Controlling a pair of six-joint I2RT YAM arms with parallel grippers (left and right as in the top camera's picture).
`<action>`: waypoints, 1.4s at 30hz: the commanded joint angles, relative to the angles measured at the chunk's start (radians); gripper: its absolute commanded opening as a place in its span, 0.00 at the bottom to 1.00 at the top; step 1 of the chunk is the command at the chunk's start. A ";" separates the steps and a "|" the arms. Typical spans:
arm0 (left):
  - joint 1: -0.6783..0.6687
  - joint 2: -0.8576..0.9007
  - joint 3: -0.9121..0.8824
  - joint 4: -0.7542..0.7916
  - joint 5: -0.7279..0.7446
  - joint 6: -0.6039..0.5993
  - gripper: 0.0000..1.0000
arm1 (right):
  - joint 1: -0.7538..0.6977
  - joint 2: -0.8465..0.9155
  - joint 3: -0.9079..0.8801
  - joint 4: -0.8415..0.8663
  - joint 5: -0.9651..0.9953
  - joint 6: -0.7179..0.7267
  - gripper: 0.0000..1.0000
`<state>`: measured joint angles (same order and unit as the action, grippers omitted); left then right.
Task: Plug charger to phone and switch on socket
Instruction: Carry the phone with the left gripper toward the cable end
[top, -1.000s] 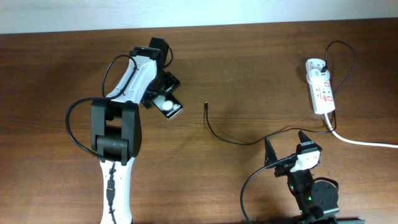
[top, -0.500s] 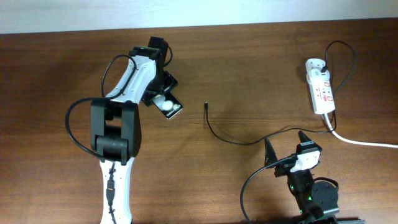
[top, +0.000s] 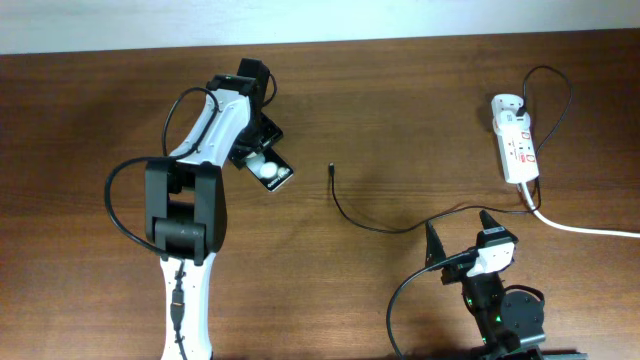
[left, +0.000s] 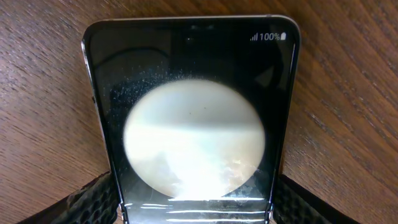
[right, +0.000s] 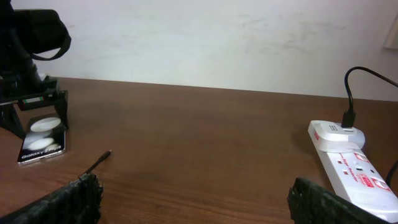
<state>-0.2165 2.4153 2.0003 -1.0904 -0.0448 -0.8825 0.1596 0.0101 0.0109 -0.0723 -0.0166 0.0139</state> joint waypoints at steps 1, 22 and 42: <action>0.010 0.079 -0.021 0.006 0.042 -0.003 0.65 | -0.003 -0.006 -0.005 -0.003 -0.006 -0.006 0.99; -0.050 0.079 0.282 -0.232 0.075 0.047 0.13 | -0.003 -0.006 -0.005 -0.003 -0.006 -0.006 0.99; -0.200 0.079 0.359 -0.279 0.134 0.150 0.00 | -0.003 -0.006 -0.005 -0.003 -0.006 -0.006 0.99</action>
<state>-0.3576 2.4969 2.3409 -1.4052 0.1196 -0.7769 0.1596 0.0101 0.0109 -0.0723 -0.0166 0.0135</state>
